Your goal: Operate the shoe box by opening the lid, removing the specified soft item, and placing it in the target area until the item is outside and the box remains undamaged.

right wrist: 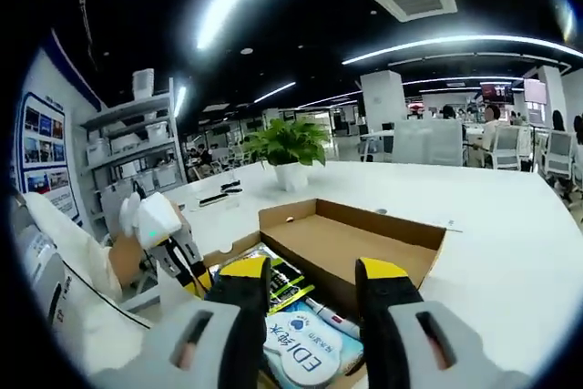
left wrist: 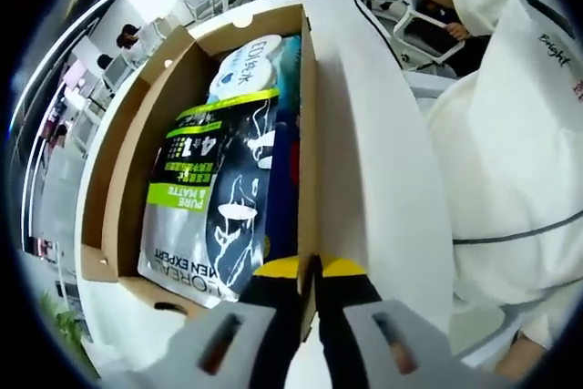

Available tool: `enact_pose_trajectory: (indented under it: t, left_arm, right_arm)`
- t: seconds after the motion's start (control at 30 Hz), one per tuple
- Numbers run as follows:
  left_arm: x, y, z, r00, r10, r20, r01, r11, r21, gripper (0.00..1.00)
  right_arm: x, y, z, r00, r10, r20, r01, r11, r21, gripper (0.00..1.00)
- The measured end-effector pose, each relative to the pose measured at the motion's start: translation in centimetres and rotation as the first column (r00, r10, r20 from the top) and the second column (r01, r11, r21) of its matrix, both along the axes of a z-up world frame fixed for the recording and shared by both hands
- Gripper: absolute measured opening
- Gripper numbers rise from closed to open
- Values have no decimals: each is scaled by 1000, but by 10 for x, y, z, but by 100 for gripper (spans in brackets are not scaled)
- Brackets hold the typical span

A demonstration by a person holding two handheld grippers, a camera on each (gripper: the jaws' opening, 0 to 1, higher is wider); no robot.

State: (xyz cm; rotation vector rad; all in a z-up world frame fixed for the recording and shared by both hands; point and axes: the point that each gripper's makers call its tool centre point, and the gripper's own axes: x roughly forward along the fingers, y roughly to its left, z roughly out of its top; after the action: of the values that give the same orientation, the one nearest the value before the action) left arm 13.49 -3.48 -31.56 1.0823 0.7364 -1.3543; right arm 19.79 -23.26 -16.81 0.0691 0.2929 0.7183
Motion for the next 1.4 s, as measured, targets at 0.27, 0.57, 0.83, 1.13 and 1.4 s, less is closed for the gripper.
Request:
enact_pose_trajectory:
  t: [0.27, 0.57, 0.83, 1.13, 1.4]
  left_arm:
    - [1, 0, 1, 1000, -1, 4, 1, 999, -37, 4]
    - [1, 0, 1, 1000, 14, -16, -14, 1000, -17, 3]
    - [1, -1, 1, 1000, 13, -11, -13, 1000, -18, 3]
    - [2, -1, 1, 1000, 3, -10, -3, 1000, -22, 3]
    - [1, 0, 0, 1000, 5, -3, -5, 1000, -21, 3]
  right_arm:
    - [-10, 6, -23, 997, 37, -67, -40, 998, -40, 39]
    - [-13, 8, -33, 995, 57, -83, -64, 994, -90, 36]
    - [-19, 32, -44, 966, 152, -210, -146, 988, 42, 34]
    - [-14, 40, -46, 963, 138, -230, -139, 990, 10, 34]
    - [-16, 49, -46, 953, 159, -257, -167, 986, -10, 37]
